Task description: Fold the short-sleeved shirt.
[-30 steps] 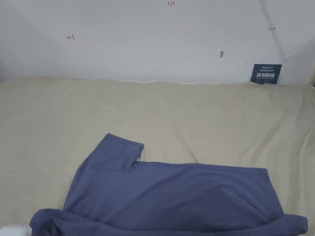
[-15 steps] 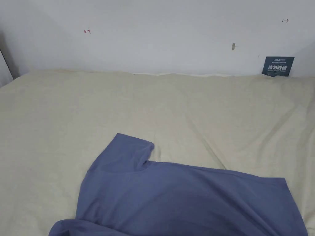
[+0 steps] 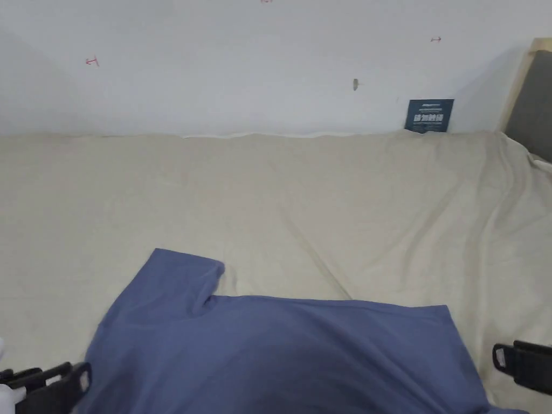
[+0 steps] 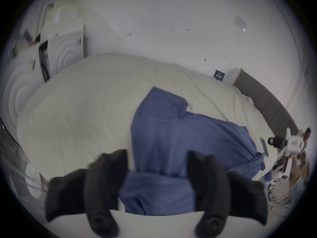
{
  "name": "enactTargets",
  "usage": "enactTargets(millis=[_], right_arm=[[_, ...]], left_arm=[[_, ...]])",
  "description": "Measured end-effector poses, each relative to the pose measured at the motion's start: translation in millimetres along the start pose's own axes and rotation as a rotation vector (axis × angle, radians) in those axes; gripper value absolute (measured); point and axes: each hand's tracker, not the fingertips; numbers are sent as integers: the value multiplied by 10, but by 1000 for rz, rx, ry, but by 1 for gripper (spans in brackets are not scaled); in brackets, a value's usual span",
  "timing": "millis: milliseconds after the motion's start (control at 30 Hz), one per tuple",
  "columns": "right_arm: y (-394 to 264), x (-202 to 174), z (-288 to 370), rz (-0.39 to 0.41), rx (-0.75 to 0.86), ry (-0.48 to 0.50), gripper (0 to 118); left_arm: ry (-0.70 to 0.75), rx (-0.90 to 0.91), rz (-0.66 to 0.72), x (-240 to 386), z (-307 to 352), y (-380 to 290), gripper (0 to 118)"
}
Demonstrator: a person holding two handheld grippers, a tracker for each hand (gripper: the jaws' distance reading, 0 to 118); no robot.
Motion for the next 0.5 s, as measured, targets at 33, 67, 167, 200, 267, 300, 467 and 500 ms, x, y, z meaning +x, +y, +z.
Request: enactTargets(millis=[33,67,167,200,267,300,467,500], right_arm=[[101,-3,-140,10,-5,-66,0],[205,9,-259,-5,-28,-115,0],[376,16,-605,-30,-100,-24,0],[418,3,-713,-48,-115,-19,0],[497,-15,-929,-47,-122,-24,0],[526,-42,-1025,-25,-134,-21,0],[648,-154,-1531,71,-247,-40,76],[665,-149,-1640,107,-275,-47,108]], left_arm=[[25,18,-23,57,-58,63,13],[50,42,-37,125,-134,117,3],[-25,31,3,169,-326,277,2],[-25,36,4,154,-429,302,0],[-1,44,-6,216,-537,338,0],[-4,25,-11,229,-581,366,0],[-29,10,-13,388,-625,305,0],[-20,2,-24,395,-615,277,0]])
